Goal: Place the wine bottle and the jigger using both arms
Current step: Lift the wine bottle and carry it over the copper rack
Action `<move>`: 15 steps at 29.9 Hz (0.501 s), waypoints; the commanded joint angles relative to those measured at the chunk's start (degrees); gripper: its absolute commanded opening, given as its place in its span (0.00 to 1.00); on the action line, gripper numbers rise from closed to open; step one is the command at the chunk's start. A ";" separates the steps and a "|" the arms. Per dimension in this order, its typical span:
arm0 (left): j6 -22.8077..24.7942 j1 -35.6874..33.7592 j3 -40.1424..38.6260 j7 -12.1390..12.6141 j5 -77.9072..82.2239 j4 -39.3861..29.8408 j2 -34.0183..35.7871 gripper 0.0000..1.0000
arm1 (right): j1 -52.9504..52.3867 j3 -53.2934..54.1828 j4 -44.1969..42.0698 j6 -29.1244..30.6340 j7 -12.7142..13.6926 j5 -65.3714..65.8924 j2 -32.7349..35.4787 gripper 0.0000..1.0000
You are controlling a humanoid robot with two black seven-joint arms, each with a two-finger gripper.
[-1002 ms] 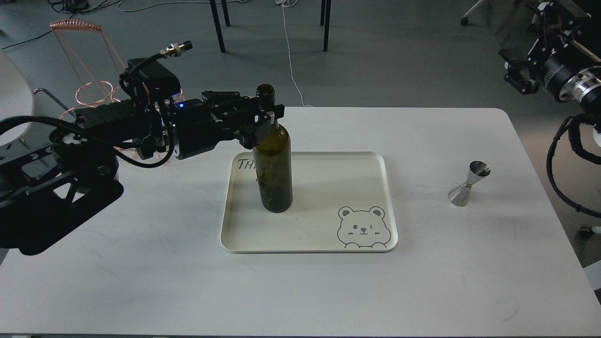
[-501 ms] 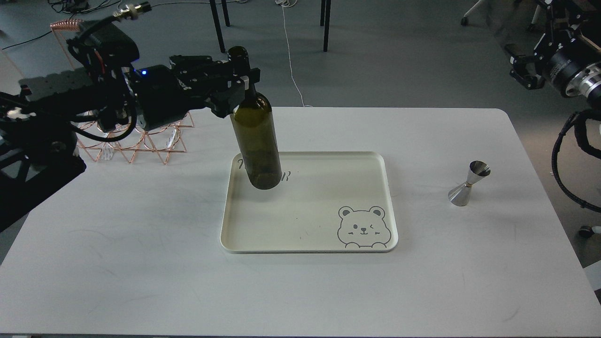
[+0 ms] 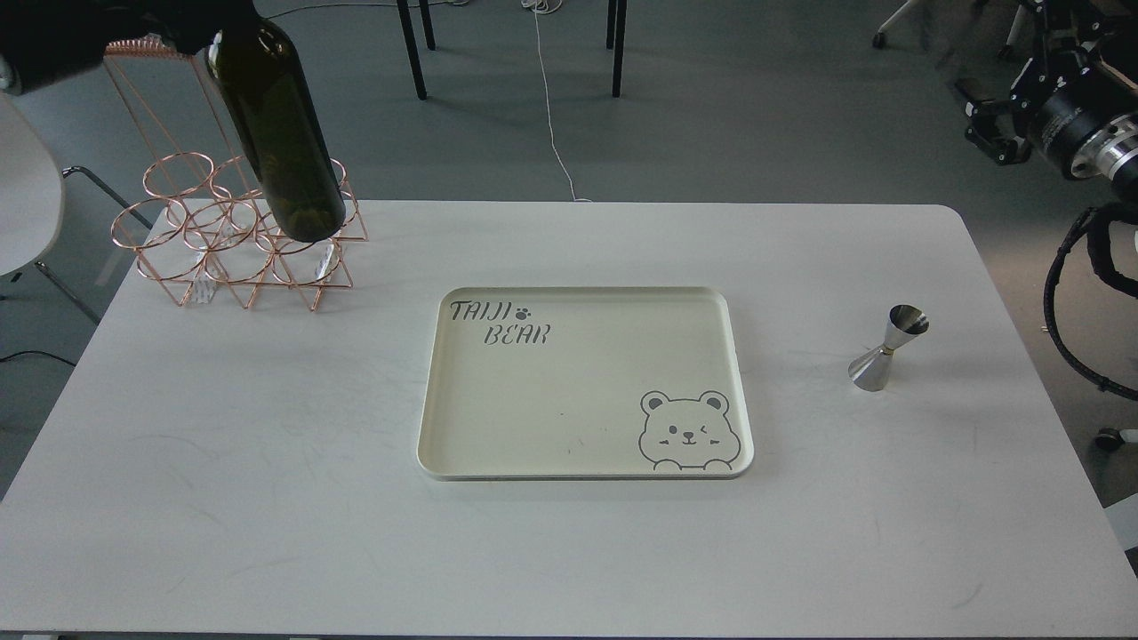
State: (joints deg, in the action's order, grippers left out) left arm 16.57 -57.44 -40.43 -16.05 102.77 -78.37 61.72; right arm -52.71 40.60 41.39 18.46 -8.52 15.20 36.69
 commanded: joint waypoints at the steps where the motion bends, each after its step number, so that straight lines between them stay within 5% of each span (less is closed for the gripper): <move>1: -0.22 0.13 0.00 -1.18 2.17 3.04 -1.24 0.09 | 0.06 -0.09 0.01 0.00 0.00 0.00 -0.04 0.98; 15: -1.28 0.22 0.09 -1.18 2.43 9.47 -5.56 0.09 | 0.06 -0.09 -0.08 0.00 0.00 0.00 0.13 0.98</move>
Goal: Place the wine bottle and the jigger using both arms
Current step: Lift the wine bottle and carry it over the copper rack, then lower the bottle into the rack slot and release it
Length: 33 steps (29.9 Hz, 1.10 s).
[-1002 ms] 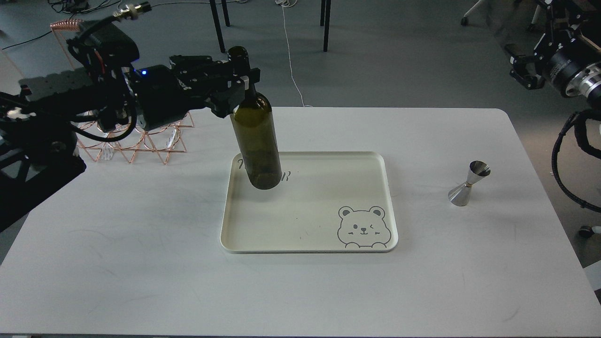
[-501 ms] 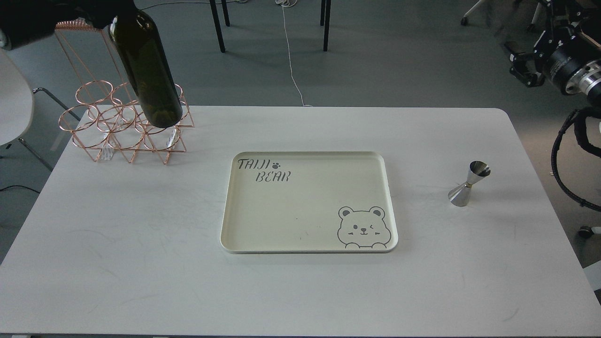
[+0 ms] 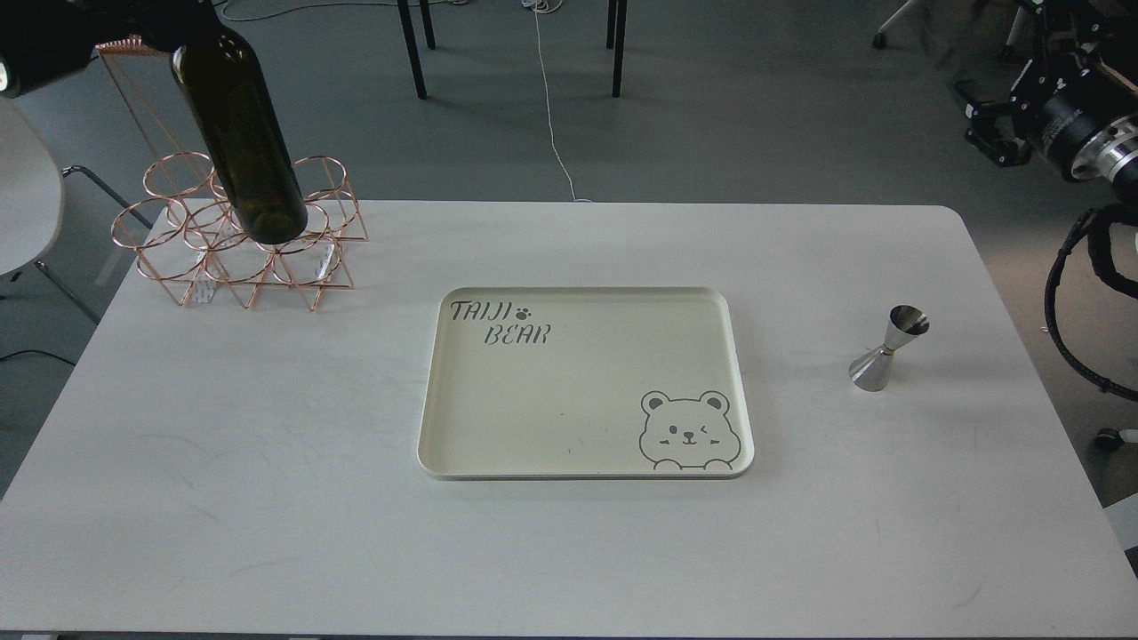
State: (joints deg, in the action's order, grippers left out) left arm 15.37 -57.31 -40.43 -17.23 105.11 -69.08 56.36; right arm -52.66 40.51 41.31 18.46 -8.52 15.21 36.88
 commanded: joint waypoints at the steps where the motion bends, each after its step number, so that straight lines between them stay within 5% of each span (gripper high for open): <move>1: -0.17 0.01 0.43 0.00 0.10 0.18 -0.20 0.09 | 0.01 0.01 -0.09 0.00 0.00 0.00 -0.06 0.98; 33: -5.18 0.01 5.00 0.88 -0.08 2.73 -2.57 0.10 | 0.01 0.01 -0.09 0.00 0.00 0.17 -0.59 0.98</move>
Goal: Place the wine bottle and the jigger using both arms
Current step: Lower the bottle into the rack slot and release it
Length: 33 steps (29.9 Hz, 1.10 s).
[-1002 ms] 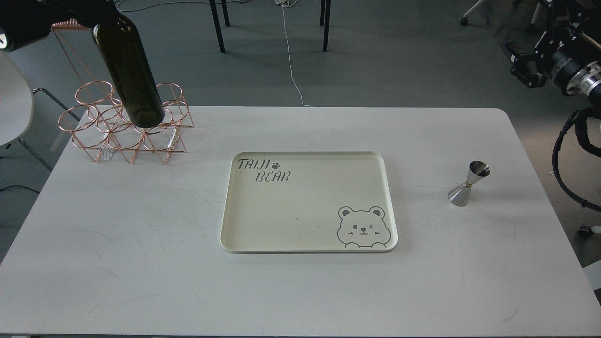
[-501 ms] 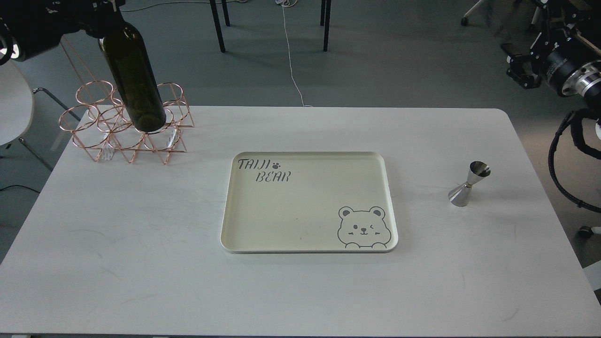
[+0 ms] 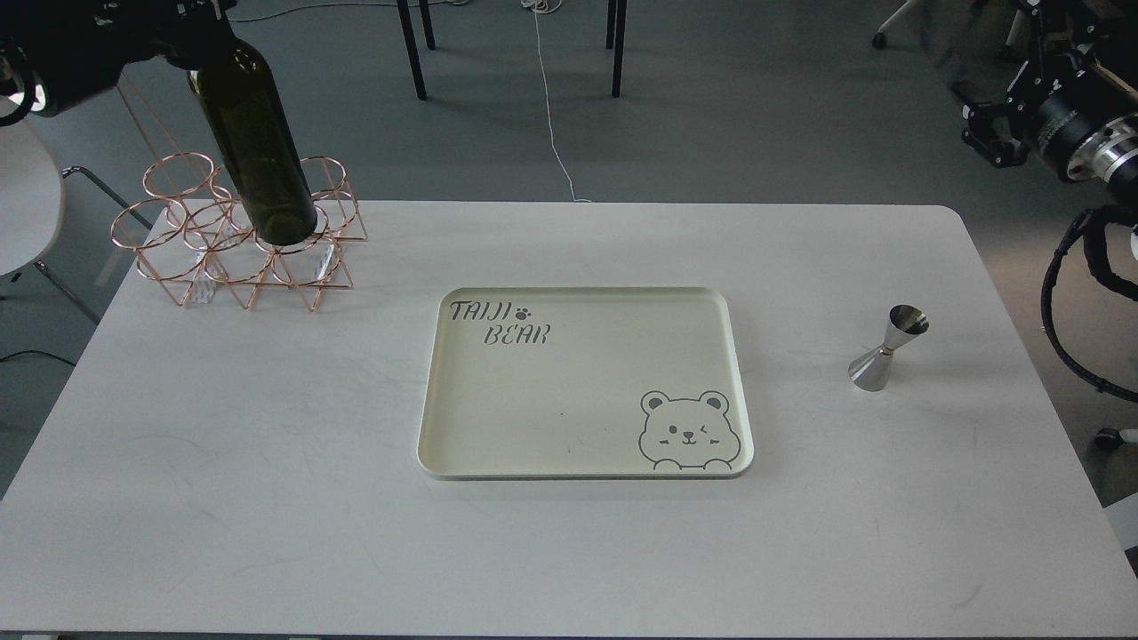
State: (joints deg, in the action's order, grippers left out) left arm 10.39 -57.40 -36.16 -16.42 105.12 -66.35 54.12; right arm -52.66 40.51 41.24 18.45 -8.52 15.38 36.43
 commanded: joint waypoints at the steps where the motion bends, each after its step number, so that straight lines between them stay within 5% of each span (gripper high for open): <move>1: -0.37 0.18 1.01 -0.01 -0.09 0.00 -0.33 0.10 | 0.01 0.00 -0.02 0.01 0.00 0.00 -0.13 0.98; 22: -4.14 0.80 7.77 -0.01 -0.88 5.62 -3.41 0.21 | 0.01 -0.08 0.07 0.01 0.00 0.09 0.48 0.98; 33: -7.58 0.80 11.12 -0.10 -2.64 7.12 -4.55 0.45 | 0.01 -0.08 0.07 0.01 0.00 0.09 0.48 0.98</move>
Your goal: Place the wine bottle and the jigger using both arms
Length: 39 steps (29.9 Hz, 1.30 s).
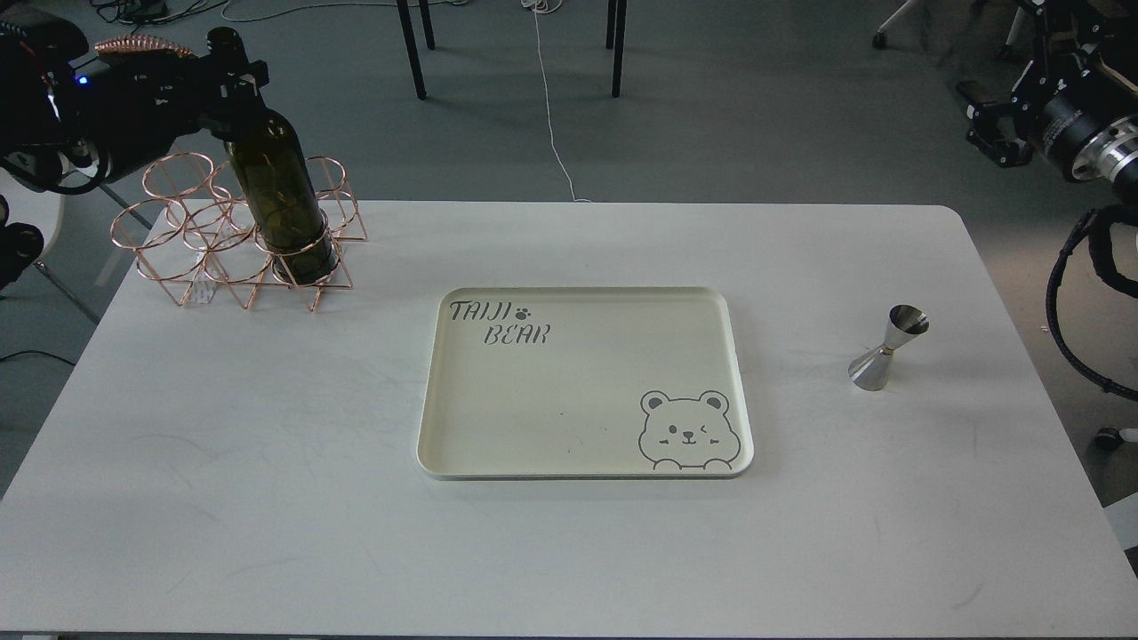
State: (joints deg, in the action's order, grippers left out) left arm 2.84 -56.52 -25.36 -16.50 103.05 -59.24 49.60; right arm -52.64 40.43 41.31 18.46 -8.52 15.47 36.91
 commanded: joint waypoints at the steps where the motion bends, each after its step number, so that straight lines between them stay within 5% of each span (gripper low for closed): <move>1: -0.02 0.01 0.31 0.07 -0.75 0.00 -0.03 0.51 | 0.00 0.00 0.08 0.00 0.00 0.00 0.00 0.98; 5: -0.11 -0.08 0.23 -0.02 -1.10 0.00 0.06 0.60 | 0.00 0.00 0.08 0.00 0.00 0.00 0.00 0.98; 12: -3.36 -0.69 -0.92 0.07 -14.87 0.09 0.76 0.91 | 0.00 0.09 -0.18 0.00 0.00 0.00 0.00 0.98; 24: -3.98 -0.70 -0.83 -0.64 -59.29 3.96 3.84 0.97 | 0.00 0.97 -1.85 -0.80 -0.79 -0.26 -0.17 0.99; 28: -2.49 0.18 -0.74 -0.99 -81.65 3.87 5.86 0.98 | 0.35 5.35 -3.61 -0.79 -4.47 -0.35 -0.61 1.00; 39: 12.27 6.69 -0.74 -0.90 -111.47 6.50 4.11 0.98 | 1.05 6.51 -12.30 1.48 -2.91 -15.27 -2.20 1.00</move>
State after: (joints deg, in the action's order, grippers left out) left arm 12.53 -50.92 -26.09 -17.48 -4.63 -54.30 54.75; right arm -51.79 47.38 31.05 18.71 -12.41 6.76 34.94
